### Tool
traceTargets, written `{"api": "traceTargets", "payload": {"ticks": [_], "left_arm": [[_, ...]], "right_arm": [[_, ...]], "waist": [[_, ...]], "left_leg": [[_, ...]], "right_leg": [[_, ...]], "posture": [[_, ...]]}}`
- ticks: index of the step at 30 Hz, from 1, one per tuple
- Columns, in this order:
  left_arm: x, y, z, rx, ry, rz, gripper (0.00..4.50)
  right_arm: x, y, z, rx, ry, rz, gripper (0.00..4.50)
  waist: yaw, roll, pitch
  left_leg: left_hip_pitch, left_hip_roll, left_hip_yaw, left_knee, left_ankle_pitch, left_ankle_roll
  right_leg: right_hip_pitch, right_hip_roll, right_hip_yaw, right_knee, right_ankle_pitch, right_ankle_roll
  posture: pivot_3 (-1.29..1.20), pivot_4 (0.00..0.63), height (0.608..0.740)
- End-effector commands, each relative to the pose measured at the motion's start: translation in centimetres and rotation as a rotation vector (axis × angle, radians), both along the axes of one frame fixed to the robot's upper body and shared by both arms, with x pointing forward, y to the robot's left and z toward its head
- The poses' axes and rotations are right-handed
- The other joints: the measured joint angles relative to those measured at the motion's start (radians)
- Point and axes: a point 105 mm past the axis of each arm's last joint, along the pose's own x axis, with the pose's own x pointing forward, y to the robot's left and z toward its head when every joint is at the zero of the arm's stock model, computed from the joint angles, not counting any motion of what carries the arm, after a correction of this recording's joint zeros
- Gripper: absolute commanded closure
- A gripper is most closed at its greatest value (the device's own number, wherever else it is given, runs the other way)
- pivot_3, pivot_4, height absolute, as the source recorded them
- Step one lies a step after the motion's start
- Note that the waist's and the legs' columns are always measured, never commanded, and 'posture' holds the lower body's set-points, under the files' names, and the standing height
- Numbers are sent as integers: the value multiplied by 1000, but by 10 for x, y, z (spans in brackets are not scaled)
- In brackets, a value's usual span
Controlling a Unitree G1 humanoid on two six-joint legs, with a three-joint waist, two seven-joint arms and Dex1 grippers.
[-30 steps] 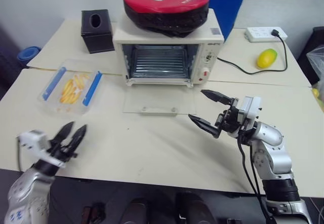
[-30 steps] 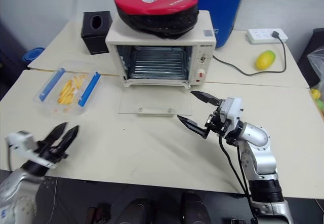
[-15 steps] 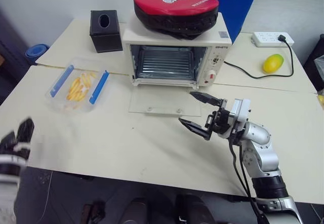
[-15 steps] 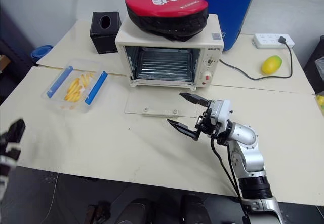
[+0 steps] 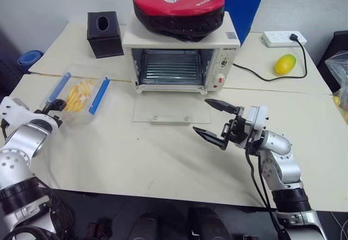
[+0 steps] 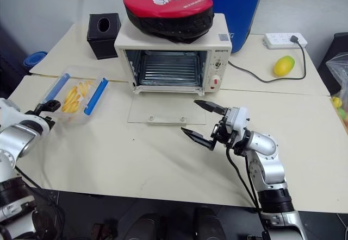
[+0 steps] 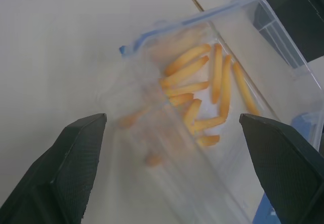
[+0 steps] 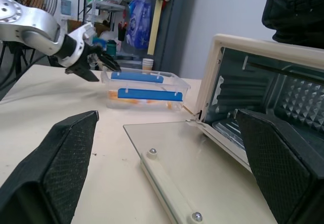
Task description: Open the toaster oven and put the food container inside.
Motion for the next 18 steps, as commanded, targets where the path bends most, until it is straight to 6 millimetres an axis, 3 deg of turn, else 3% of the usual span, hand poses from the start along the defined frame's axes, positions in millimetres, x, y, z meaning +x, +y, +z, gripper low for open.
{"api": "traceTargets", "payload": {"ticks": [1,6,10,14,18], "left_arm": [[-1,7,-1,39,65,9,418],[-2,9,0,26,83,9,1868],[-7,25,8,43,74,36,3084],[-13,34,20,95,77,-42,4221],[-21,40,47,265,105,-227,4375]], "right_arm": [[-6,3,8,13,-35,8,0],[-6,5,8,11,-36,11,0],[-4,5,8,10,-38,8,0],[-3,5,8,3,-40,9,0],[-1,1,7,-15,-27,0,0]], "waist": [[-4,0,0],[-3,0,0],[-4,0,0],[-5,0,0],[-8,-2,1]], "left_leg": [[0,0,0,0,0,0],[0,0,0,-1,0,0],[0,0,0,0,0,-1],[0,0,0,-1,0,-1],[0,0,0,-1,0,-1]], "right_leg": [[0,0,0,0,0,0],[-1,0,0,0,0,0],[-1,0,0,0,0,0],[-1,0,0,0,0,0],[-1,0,0,0,0,0]], "posture": [[0,150,740],[0,150,740],[0,150,740],[0,150,740],[0,150,740]]}}
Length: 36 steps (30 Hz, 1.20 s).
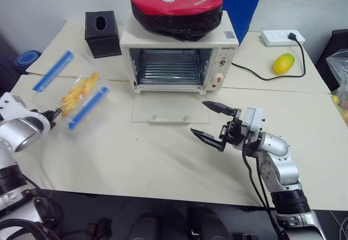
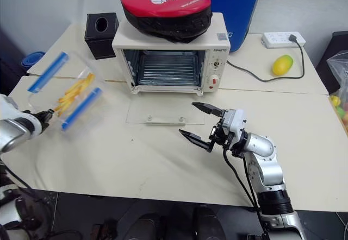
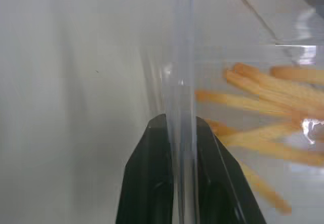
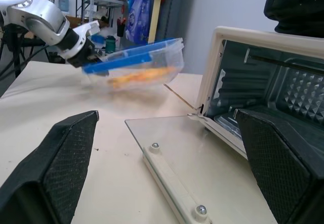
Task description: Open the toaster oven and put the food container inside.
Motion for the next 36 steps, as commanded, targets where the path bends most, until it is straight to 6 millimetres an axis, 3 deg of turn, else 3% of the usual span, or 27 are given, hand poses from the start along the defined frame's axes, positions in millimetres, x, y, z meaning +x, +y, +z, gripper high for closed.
{"api": "traceTargets", "payload": {"ticks": [1,4,8,10,13,15,17,24,29,33,36], "left_arm": [[0,-8,41,119,-38,-196,4375],[5,-32,53,180,-5,-363,4375],[19,-80,52,231,34,-544,4375],[27,-116,47,209,35,-648,4375],[42,-143,49,218,-13,-659,4375],[50,-178,50,190,-52,-719,4375],[54,-198,50,181,-68,-747,4375],[71,-217,46,165,-69,-734,4375],[79,-219,50,142,-117,-713,2866],[74,-228,77,-20,-308,-815,1672],[57,-210,89,-129,-383,-951,1672]], "right_arm": [[-2,-6,6,-6,-20,-4,0],[-3,-13,1,-33,-5,-18,0],[-4,-26,-5,-49,14,-69,0],[-7,-31,-7,-50,22,-95,0],[-11,-34,-11,-50,35,-118,0],[-20,-33,-15,-47,47,-125,0],[-25,-33,-17,-42,59,-135,0],[-31,-32,-17,-10,70,-187,0],[-32,-35,-19,-5,84,-209,0],[-33,-36,-17,5,94,-218,0],[-38,-30,-15,-5,139,-159,0]], "waist": [[1,0,0],[14,1,0],[28,1,1],[29,1,1],[28,1,1],[25,1,1],[25,1,1],[5,1,1],[11,1,1],[12,1,1],[3,1,1]], "left_leg": [[0,0,0,0,0,0],[0,-1,-2,0,0,0],[-1,-4,-5,0,0,2],[-2,-4,-5,0,0,2],[-5,-3,-6,1,0,2],[-8,-3,-6,2,0,2],[-12,-2,-7,3,1,1],[-10,-2,-6,2,4,-4],[-10,-2,-7,2,5,-5],[-11,-3,-7,2,5,-5],[-11,-2,-7,2,5,-5]], "right_leg": [[0,0,0,0,0,0],[1,-1,0,-1,0,0],[2,-3,1,-1,0,0],[1,-2,1,0,0,0],[-1,-2,1,1,0,0],[-4,-1,1,1,0,0],[-6,-1,-1,1,0,1],[-8,1,0,1,0,1],[-8,0,0,1,0,1],[-8,0,0,1,0,1],[-9,0,0,1,0,1]], "posture": [[0,150,740],[0,150,740],[0,150,740],[0,150,740],[0,150,740],[0,150,740],[0,150,740],[0,150,740],[0,150,740],[0,150,740],[0,150,740]]}}
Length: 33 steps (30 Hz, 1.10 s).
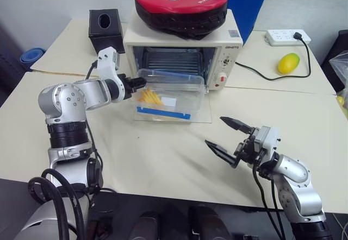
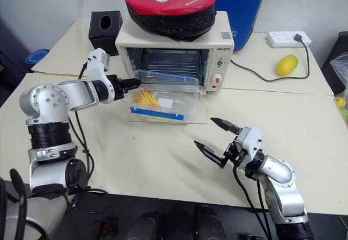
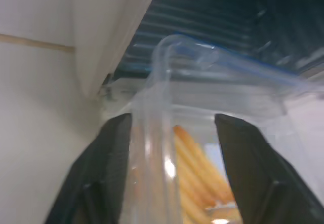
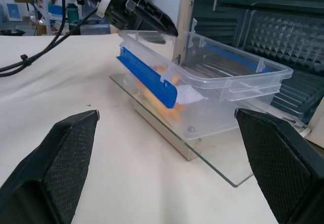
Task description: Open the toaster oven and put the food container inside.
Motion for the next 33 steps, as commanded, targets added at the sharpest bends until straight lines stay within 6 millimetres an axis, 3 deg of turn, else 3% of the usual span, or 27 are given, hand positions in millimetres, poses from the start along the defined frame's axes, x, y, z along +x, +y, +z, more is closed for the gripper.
{"api": "traceTargets", "payload": {"ticks": [1,3,5,8,10,13,17,21,25,29,33], "left_arm": [[-22,23,34,-93,-138,-168,1672],[-31,40,33,-1,-213,-219,1647],[-39,59,22,173,-326,-282,2045],[-47,72,-9,431,-429,-387,2841],[-60,64,-26,481,-482,-507,3437],[-81,33,-47,439,-527,-677,4387],[-83,2,-65,384,-546,-693,4500],[-71,-19,-73,344,-556,-625,4500],[-54,-34,-77,336,-581,-517,4500],[-32,-34,-67,306,-615,-330,4500],[-22,-29,-63,274,-617,-237,4500]], "right_arm": [[-10,7,13,4,21,74,0],[-10,13,10,-20,78,98,190],[-13,23,2,-77,142,156,581],[-15,33,-6,-138,191,194,1583],[-9,37,-7,-156,192,179,2241],[9,36,-9,-202,177,114,3271],[40,24,-11,-312,134,16,4454],[64,20,-2,-388,67,2,4454],[81,30,8,-417,-1,21,4454],[101,41,10,-392,-28,-4,4454],[120,41,15,-376,-80,-85,4454]], "waist": [[-12,0,0],[-24,0,0],[-26,2,-1],[-22,3,0],[-14,3,0],[5,2,0],[23,2,0],[21,2,0],[6,2,0],[-6,2,-1],[-8,2,-1]], "left_leg": [[0,0,0,-1,0,0],[0,0,0,-2,0,-1],[1,0,0,-3,0,-2],[1,0,0,-3,1,-3],[0,0,-1,-2,1,-2],[-2,-1,-1,-1,0,0],[-3,-2,-2,0,0,2],[-3,-3,-1,0,0,3],[-3,-3,-1,0,0,2],[-3,-2,-1,0,0,1],[-3,-2,-1,0,1,1]], "right_leg": [[-1,0,0,1,0,0],[-4,0,0,5,0,0],[-5,0,0,4,-1,-1],[-5,0,0,3,-1,-4],[-5,-1,0,2,-1,-4],[-5,-1,0,1,-1,-4],[-5,-2,0,1,0,-3],[-5,-2,1,2,0,-3],[-6,-2,1,3,0,-3],[-7,-1,0,5,0,-3],[-7,-1,0,6,0,-3]], "posture": [[0,150,740],[0,150,740],[0,150,740],[0,150,740],[0,150,740],[0,150,740],[0,150,740],[0,150,740],[0,150,740],[0,150,740],[0,150,740]]}}
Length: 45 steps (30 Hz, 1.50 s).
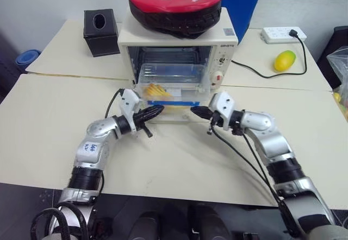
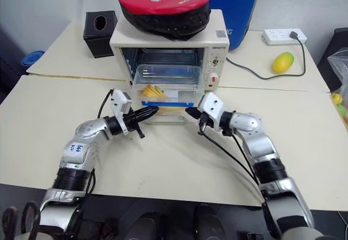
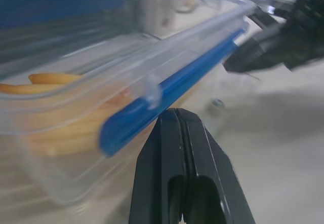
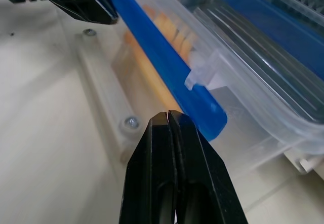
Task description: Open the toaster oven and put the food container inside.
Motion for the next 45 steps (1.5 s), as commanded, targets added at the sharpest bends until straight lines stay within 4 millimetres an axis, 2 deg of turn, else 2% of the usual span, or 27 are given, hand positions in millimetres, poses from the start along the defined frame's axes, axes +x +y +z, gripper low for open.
{"api": "traceTargets", "payload": {"ticks": [1,5,9,14,18,19,22,24,27,29,32,33,34,39,43,45], "left_arm": [[12,16,15,-40,-62,113,4500],[31,30,17,-64,-84,242,4500],[47,27,25,-133,-123,283,4500],[55,32,26,-107,-151,308,4500],[28,51,29,-79,-129,174,4500],[18,58,31,-67,-129,133,4105],[-17,85,42,-28,-126,8,3365],[-37,100,44,60,-127,-63,2721],[-70,109,44,109,-79,-244,1801],[-88,114,47,118,-70,-336,1184],[-97,115,51,125,-10,-396,248],[-96,114,53,122,-6,-400,26],[-95,113,57,117,-21,-395,26],[-85,110,73,-15,-84,-305,26],[-81,117,73,-56,-117,-217,26],[-78,121,74,-80,-140,-158,26]], "right_arm": [[18,-3,20,48,-118,-92,4454],[42,1,31,108,-168,-218,4454],[60,5,40,198,-177,-323,4454],[48,18,41,282,-104,-231,4454],[15,3,44,321,-19,-109,4454],[9,-5,45,315,-13,-105,4500],[-1,-45,35,243,16,-131,4500],[-4,-70,19,160,47,-153,4500],[-7,-92,-13,42,131,-154,4500],[-10,-93,-31,-6,173,-103,4500],[-9,-79,-48,-12,204,-21,4500],[-9,-70,-50,3,204,14,4500],[-8,-62,-49,25,205,41,4500],[0,-26,-19,213,118,131,4500],[4,-15,18,415,50,155,4500],[7,-16,42,550,23,148,4500]], "waist": [[-1,0,0],[-12,0,0],[-19,0,0],[-25,0,0],[-33,0,0],[-37,0,0],[-39,0,0],[-35,0,0],[-28,1,0],[-22,1,0],[-21,1,0],[-23,1,0],[-25,1,0],[-28,1,0],[-28,1,0],[-27,1,0]], "left_leg": [[0,0,0,0,0,0],[0,0,0,1,0,0],[0,0,0,1,0,-1],[-1,0,0,1,0,-1],[0,0,0,0,0,-1],[-1,0,0,-1,0,-1],[-1,1,-1,-2,0,-1],[-1,1,-1,-1,0,-1],[1,1,-1,-1,0,-1],[2,1,0,-1,0,0],[2,1,0,-1,0,0],[2,1,0,-1,0,0],[2,1,0,-1,0,0],[1,1,0,-1,0,0],[1,1,0,-1,0,0],[1,1,0,-1,0,0]], "right_leg": [[0,0,0,0,0,0],[0,0,-1,0,0,0],[0,0,-2,2,0,0],[-1,0,-3,2,0,0],[-1,0,-3,2,0,0],[-2,0,-3,2,0,0],[-1,0,-2,1,0,0],[0,0,-2,0,0,0],[2,0,-1,-2,0,0],[2,-1,-1,-2,0,0],[2,-1,-1,-2,0,0],[2,-1,-1,-2,0,0],[2,0,-1,-2,0,-1],[1,0,-1,2,0,-1],[1,0,-1,2,0,-1],[1,0,-1,1,0,-1]], "posture": [[0,150,740],[0,150,740],[0,150,740],[0,150,740],[0,150,740],[0,150,740],[0,150,740],[0,150,740],[0,150,740],[0,150,740],[0,150,740],[0,150,740],[0,150,740],[0,150,740],[0,150,740],[0,150,740]]}}
